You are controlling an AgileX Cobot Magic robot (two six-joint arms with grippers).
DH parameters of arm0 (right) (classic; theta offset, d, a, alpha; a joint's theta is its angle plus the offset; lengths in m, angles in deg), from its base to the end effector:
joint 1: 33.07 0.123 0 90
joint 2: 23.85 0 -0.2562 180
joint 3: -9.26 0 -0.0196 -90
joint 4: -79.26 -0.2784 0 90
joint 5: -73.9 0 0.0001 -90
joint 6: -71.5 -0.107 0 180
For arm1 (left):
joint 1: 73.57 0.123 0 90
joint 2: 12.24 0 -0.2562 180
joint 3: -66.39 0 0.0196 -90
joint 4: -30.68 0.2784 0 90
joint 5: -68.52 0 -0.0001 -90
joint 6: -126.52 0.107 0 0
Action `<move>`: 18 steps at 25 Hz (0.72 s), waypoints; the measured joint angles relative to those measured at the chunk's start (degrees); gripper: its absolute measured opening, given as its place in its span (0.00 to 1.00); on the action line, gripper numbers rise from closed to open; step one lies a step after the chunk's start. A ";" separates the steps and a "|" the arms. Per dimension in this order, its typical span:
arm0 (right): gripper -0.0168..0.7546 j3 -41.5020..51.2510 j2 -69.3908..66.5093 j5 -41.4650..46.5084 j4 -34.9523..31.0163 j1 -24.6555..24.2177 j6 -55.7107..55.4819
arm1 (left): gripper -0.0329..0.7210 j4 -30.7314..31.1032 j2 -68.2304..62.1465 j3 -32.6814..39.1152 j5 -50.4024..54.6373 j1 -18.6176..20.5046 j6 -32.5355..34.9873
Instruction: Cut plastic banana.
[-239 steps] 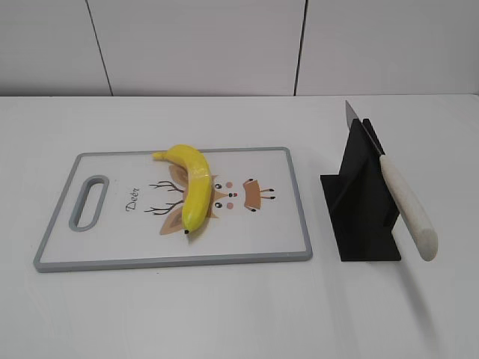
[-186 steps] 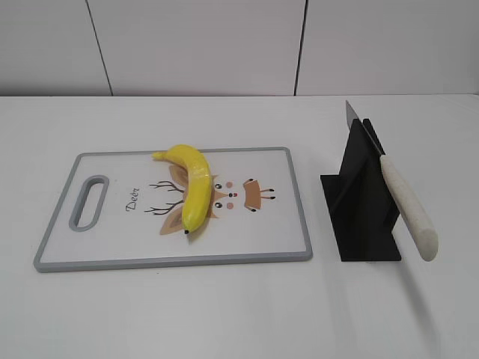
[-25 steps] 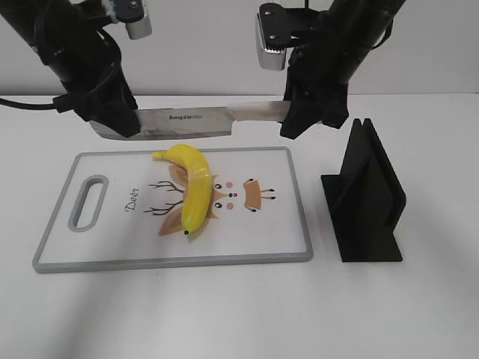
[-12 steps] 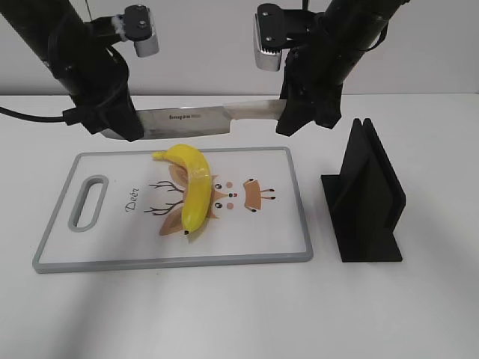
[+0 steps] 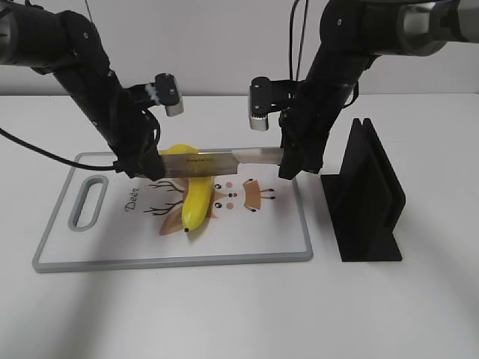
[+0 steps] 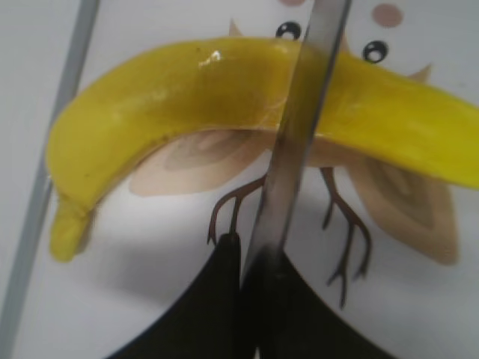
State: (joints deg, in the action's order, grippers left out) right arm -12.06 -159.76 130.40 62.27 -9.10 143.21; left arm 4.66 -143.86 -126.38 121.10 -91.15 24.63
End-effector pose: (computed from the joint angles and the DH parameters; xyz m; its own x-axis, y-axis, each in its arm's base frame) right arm 0.4129 0.2121 0.1011 -0.0376 -0.9551 -0.2940 -0.9977 0.0525 -0.0429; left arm 0.4115 -0.1695 0.0991 -0.1368 0.9082 -0.3956 0.9878 0.1549 0.0139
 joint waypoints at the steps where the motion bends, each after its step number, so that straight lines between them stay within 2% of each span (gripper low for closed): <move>1: 0.24 -0.22 -1.65 -0.18 0.17 0.00 -0.22 | 0.07 -0.43 -1.37 -0.42 -0.37 0.00 0.18; 8: 0.24 -1.05 -3.47 0.44 2.15 -0.25 -1.67 | 0.07 -0.15 -0.82 -1.15 -0.48 -0.11 -0.08; 18: 0.24 -0.34 4.99 1.27 2.49 -0.01 -2.84 | 0.07 1.33 7.76 -0.54 0.76 -0.44 -0.59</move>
State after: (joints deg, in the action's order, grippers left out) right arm -12.40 -154.77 131.67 64.77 -9.11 140.37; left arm 5.99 -136.10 -126.92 121.86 -91.59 24.03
